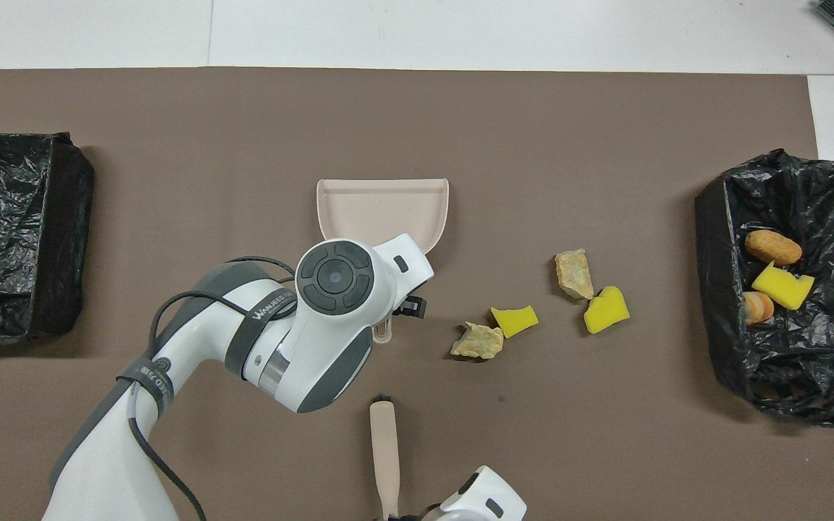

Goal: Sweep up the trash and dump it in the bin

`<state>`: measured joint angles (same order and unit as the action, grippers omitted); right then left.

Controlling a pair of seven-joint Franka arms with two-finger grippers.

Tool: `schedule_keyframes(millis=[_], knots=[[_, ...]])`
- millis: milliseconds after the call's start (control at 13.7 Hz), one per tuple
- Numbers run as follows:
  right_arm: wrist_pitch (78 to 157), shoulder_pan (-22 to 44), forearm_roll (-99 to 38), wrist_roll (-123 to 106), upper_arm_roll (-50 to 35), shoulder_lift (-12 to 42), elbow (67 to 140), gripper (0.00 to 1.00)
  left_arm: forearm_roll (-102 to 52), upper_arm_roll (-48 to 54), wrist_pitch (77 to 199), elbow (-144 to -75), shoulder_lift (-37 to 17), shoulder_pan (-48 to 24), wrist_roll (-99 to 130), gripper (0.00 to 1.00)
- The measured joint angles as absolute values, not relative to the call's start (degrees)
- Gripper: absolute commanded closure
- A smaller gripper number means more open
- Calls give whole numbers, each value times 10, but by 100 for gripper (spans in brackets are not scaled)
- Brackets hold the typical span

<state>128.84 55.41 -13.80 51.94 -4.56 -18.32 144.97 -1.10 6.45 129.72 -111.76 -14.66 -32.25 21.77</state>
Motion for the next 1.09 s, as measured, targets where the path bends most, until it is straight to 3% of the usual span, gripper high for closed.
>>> schedule_keyframes(millis=[73, 146, 291, 582, 946, 1092], knots=[[1299, 565, -133, 536, -46, -181, 1453, 0, -11, 64, 1298, -1118, -146, -322, 218, 51], [1311, 575, -123, 553, -46, -178, 1455, 0, -11, 63, 1298, -1118, -146, -322, 218, 75], [1338, 601, -82, 600, -47, -155, 1458, 0, -11, 63, 1298, -1118, -146, -322, 218, 97], [1398, 620, -53, 637, -48, -88, 1458, 23, -8, 57, 1297, -1117, -141, -320, 144, 100], [1398, 620, -44, 637, -49, -82, 1442, 35, 70, 46, 1206, -1107, -104, -298, -38, 100], [1398, 620, -43, 637, -49, -81, 1435, 61, 94, 46, 1158, -1106, -83, -295, -126, 100]])
